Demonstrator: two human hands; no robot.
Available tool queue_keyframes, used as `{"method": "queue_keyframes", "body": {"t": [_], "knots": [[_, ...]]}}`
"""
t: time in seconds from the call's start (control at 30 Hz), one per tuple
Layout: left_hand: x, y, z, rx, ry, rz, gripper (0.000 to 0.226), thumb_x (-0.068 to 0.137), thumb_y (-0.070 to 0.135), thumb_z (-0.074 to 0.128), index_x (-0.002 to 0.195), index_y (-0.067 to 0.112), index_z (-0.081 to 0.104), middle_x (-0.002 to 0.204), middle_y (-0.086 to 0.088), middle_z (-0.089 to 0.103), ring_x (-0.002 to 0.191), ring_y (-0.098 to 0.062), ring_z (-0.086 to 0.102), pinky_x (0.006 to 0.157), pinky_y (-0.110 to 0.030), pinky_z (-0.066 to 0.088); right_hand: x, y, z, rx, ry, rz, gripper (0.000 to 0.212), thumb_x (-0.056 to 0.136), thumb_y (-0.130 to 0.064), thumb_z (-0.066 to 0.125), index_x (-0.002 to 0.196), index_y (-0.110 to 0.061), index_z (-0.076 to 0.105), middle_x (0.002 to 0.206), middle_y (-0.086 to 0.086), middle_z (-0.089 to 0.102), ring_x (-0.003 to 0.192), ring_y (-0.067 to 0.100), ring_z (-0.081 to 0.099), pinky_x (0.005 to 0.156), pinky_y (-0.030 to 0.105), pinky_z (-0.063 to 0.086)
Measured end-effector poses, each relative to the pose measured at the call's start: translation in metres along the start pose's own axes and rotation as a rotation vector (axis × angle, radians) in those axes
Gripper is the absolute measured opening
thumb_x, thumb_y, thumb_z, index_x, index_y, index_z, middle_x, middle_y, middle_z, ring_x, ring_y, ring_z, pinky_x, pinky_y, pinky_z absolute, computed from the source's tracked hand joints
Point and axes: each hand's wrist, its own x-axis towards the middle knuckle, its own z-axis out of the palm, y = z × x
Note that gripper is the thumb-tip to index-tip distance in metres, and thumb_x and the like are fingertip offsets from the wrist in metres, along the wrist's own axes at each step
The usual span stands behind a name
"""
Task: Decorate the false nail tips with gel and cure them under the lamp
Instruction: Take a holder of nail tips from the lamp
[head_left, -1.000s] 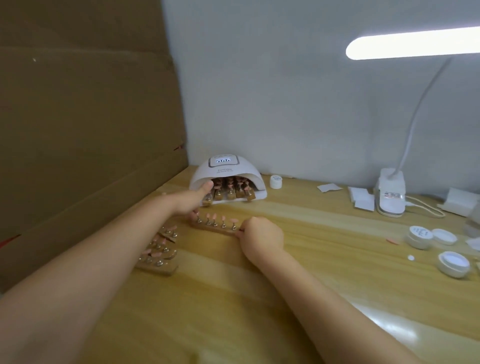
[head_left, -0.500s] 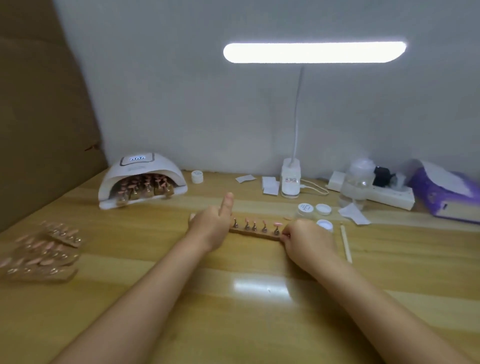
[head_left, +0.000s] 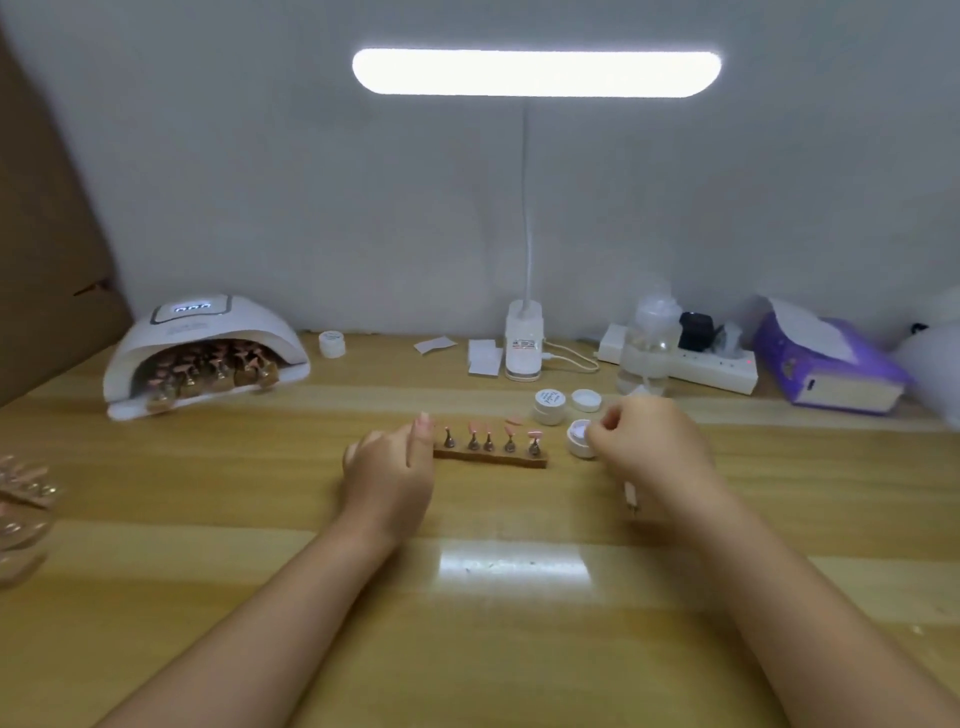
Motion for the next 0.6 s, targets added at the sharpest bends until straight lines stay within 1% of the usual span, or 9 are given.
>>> {"method": "queue_keyframes", "body": {"t": [0.03, 0.1, 0.17, 0.23, 0.33, 0.4, 0.5, 0.57, 0.6], "knots": [[-0.001, 0.0, 0.0, -0.002, 0.008, 0.004, 0.067, 0.087, 0.049, 0.008, 0.095, 0.019, 0.068, 0.092, -0.006, 0.072, 0.102, -0.022, 0.058, 0.083, -0.028, 0.022, 0.003, 0.007, -0.003, -0.017, 0.004, 0.039, 0.02, 0.08, -0.03, 0.051, 0.068, -0.016, 0.057, 0.071, -0.002, 0.062, 0.071, 0.021, 0.058, 0.05, 0.023, 0.032], [-0.003, 0.003, 0.0, -0.008, 0.021, 0.01, 0.067, 0.087, 0.048, 0.009, 0.102, 0.021, 0.069, 0.095, 0.0, 0.072, 0.103, -0.019, 0.056, 0.084, -0.026, 0.021, 0.006, 0.017, -0.005, -0.066, -0.02, 0.096, 0.014, 0.078, -0.031, 0.052, 0.072, -0.018, 0.051, 0.081, -0.003, 0.061, 0.078, 0.022, 0.058, 0.053, 0.024, 0.033], [-0.003, 0.004, 0.0, -0.001, 0.022, 0.008, 0.068, 0.087, 0.047, 0.01, 0.105, 0.02, 0.07, 0.096, 0.002, 0.072, 0.105, -0.018, 0.055, 0.086, -0.027, 0.022, 0.007, 0.024, -0.004, -0.099, -0.076, 0.138, 0.022, 0.078, -0.038, 0.052, 0.069, -0.019, 0.048, 0.078, -0.001, 0.058, 0.076, 0.022, 0.055, 0.05, 0.025, 0.03], [-0.003, 0.006, 0.0, -0.016, 0.019, -0.004, 0.068, 0.087, 0.047, 0.01, 0.107, 0.02, 0.07, 0.098, 0.004, 0.072, 0.107, -0.018, 0.055, 0.089, -0.029, 0.024, 0.007, 0.026, -0.004, -0.144, -0.133, 0.165, 0.03, 0.079, -0.046, 0.051, 0.065, -0.02, 0.049, 0.073, -0.001, 0.057, 0.073, 0.021, 0.054, 0.049, 0.024, 0.029], [-0.002, 0.006, -0.001, -0.045, 0.003, -0.015, 0.067, 0.087, 0.047, 0.012, 0.111, 0.02, 0.068, 0.099, 0.006, 0.072, 0.108, -0.018, 0.055, 0.093, -0.031, 0.025, 0.006, 0.025, -0.002, -0.243, -0.195, 0.132, 0.031, 0.079, -0.05, 0.048, 0.068, -0.022, 0.053, 0.071, -0.005, 0.055, 0.074, 0.018, 0.053, 0.051, 0.024, 0.032], [-0.002, 0.007, 0.0, -0.033, -0.025, -0.001, 0.067, 0.086, 0.047, 0.012, 0.11, 0.02, 0.068, 0.098, 0.007, 0.072, 0.107, -0.019, 0.055, 0.087, -0.028, 0.023, 0.006, 0.024, -0.002, -0.28, -0.226, 0.103, 0.03, 0.083, -0.046, 0.045, 0.068, -0.022, 0.056, 0.071, -0.006, 0.055, 0.073, 0.016, 0.052, 0.052, 0.024, 0.033], [-0.001, 0.008, 0.001, 0.016, -0.054, 0.017, 0.065, 0.086, 0.047, 0.012, 0.103, 0.018, 0.068, 0.096, 0.003, 0.071, 0.104, -0.021, 0.054, 0.08, -0.027, 0.02, 0.007, 0.019, -0.002, -0.287, -0.307, 0.085, 0.036, 0.085, -0.032, 0.043, 0.056, -0.02, 0.061, 0.07, -0.006, 0.058, 0.071, 0.012, 0.052, 0.052, 0.025, 0.034], [0.0, 0.008, 0.001, 0.049, -0.076, 0.006, 0.059, 0.089, 0.046, 0.017, 0.106, 0.017, 0.066, 0.098, 0.001, 0.071, 0.105, -0.023, 0.054, 0.083, -0.029, 0.024, 0.007, 0.016, -0.002, -0.255, -0.343, 0.091, 0.033, 0.084, -0.028, 0.045, 0.057, -0.019, 0.06, 0.067, -0.006, 0.062, 0.073, 0.013, 0.056, 0.055, 0.026, 0.038], [0.0, 0.008, 0.001, 0.07, -0.083, -0.008, 0.051, 0.094, 0.043, 0.023, 0.111, 0.018, 0.064, 0.102, 0.002, 0.07, 0.107, -0.023, 0.053, 0.087, -0.03, 0.027, 0.007, 0.016, -0.004, -0.212, -0.339, 0.1, 0.03, 0.084, -0.028, 0.046, 0.058, -0.018, 0.058, 0.06, -0.005, 0.063, 0.069, 0.013, 0.056, 0.055, 0.025, 0.038]]}}
